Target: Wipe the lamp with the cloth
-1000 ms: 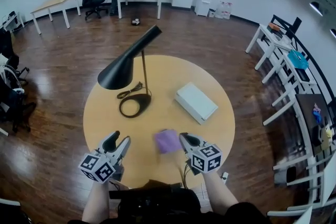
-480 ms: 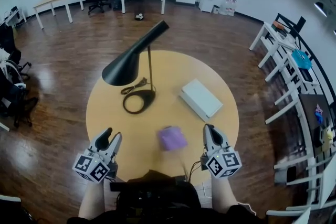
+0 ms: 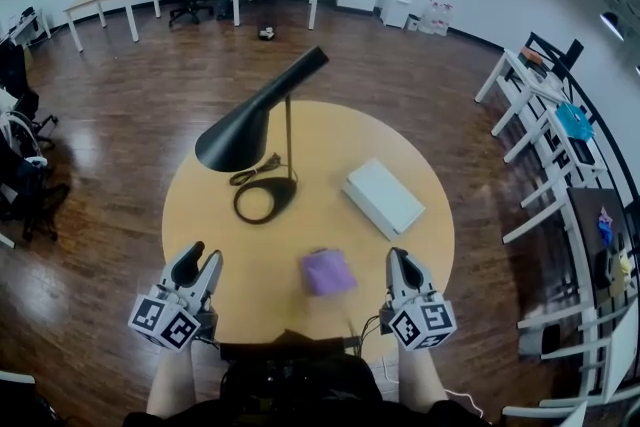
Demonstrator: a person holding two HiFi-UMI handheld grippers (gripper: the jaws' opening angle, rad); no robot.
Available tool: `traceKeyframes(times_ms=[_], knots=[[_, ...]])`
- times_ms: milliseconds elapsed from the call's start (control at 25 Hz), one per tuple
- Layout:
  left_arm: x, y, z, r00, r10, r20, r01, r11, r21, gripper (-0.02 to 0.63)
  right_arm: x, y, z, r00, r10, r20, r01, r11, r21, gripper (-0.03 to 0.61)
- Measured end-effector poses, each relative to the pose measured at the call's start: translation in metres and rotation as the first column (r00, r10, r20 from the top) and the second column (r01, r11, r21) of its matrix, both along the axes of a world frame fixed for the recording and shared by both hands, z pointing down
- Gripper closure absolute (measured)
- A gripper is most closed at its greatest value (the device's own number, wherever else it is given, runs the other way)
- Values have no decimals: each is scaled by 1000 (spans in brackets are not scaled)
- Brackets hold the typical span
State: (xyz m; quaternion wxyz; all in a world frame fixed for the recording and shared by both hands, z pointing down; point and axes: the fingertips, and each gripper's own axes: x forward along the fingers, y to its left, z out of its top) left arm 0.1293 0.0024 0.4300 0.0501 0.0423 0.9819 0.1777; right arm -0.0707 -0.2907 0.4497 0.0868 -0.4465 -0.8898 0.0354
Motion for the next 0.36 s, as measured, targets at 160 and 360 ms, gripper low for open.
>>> traceKeyframes(times_ms=[160,360], knots=[[-2,0,-9,1000,4,29,-3,1000,-11,442,-1,-3,1,1000,10,4,-10,1000,6,577],[5,-8,-4,1000,0,25,0,1000,-3,442,1,2,2,1000,-11,-14,11,1000,2,577]])
